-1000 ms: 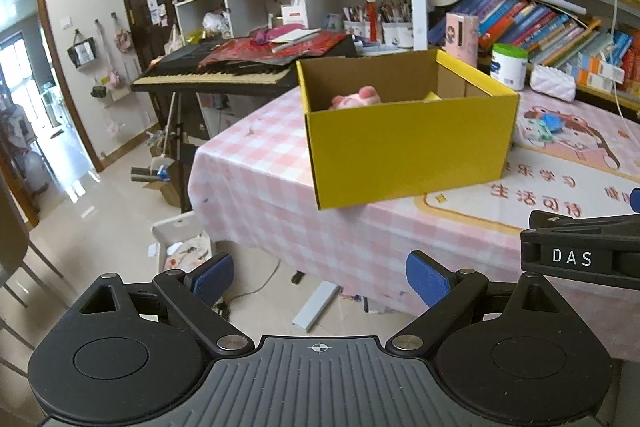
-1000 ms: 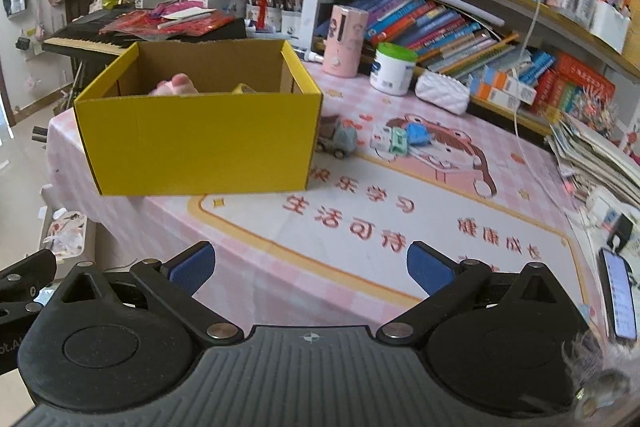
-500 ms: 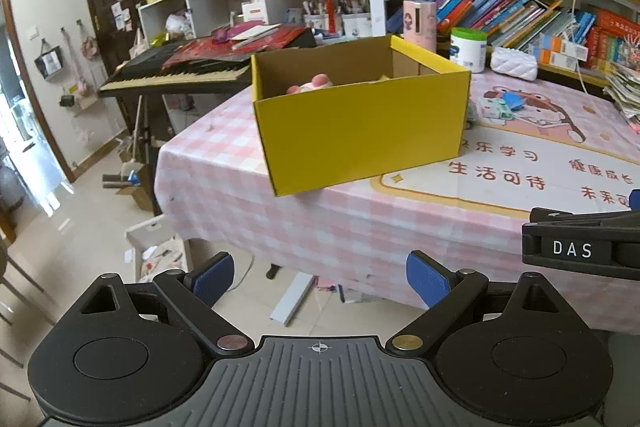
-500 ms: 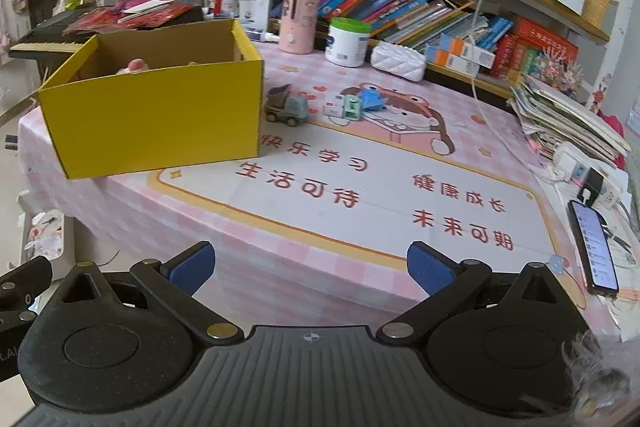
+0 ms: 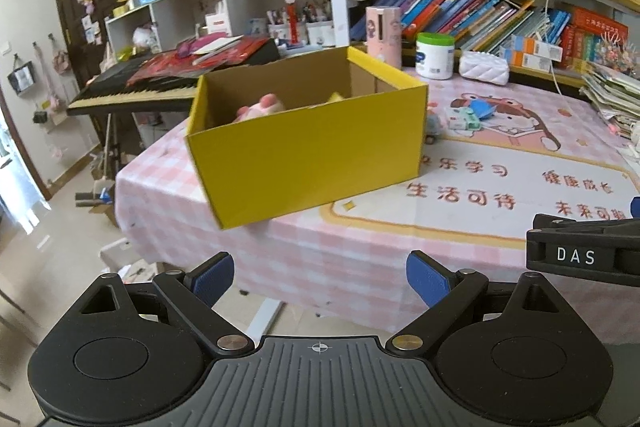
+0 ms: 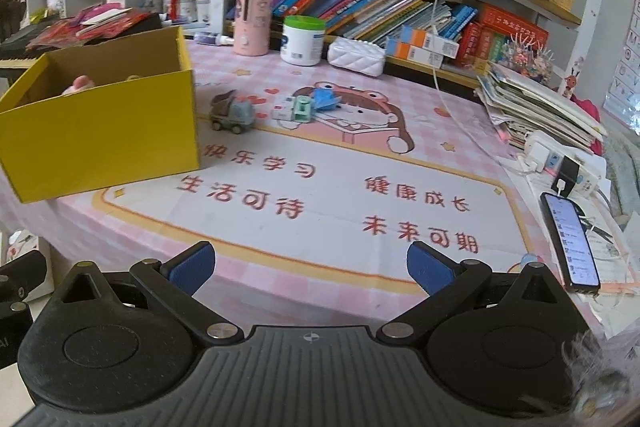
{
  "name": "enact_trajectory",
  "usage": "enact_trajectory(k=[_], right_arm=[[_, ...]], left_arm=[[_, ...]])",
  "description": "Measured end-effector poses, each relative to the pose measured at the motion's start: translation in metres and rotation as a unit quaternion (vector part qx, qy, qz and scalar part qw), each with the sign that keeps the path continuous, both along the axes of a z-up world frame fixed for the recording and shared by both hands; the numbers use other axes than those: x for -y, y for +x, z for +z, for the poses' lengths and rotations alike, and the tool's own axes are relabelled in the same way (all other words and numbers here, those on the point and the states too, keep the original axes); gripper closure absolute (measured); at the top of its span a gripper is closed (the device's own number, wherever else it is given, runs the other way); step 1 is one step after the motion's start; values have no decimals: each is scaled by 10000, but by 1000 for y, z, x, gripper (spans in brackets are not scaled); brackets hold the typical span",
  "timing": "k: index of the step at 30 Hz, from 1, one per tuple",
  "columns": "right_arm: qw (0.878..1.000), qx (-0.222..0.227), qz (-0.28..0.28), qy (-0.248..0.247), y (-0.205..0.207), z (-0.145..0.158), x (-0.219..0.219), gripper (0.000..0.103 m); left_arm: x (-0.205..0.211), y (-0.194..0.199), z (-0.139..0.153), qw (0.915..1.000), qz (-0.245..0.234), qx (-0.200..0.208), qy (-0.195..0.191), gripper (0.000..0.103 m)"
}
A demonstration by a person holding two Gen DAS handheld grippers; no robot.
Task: Organize objects
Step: 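Withdraw both grippers from the box back over the desk mat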
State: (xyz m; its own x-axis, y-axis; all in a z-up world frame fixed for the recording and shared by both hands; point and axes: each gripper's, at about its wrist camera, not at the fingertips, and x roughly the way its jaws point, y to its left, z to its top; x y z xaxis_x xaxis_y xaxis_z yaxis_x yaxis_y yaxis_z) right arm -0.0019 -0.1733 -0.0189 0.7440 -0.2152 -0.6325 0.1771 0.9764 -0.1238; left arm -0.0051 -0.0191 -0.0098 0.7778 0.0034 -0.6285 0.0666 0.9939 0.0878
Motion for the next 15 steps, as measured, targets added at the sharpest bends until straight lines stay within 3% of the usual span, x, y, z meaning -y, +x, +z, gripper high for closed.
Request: enact_trajectory(k=[15], right_arm=[[9996,10,-264,-88,58,10,71,0]], left_arm=[[70,63,6,9994,-334,79,-70,8]])
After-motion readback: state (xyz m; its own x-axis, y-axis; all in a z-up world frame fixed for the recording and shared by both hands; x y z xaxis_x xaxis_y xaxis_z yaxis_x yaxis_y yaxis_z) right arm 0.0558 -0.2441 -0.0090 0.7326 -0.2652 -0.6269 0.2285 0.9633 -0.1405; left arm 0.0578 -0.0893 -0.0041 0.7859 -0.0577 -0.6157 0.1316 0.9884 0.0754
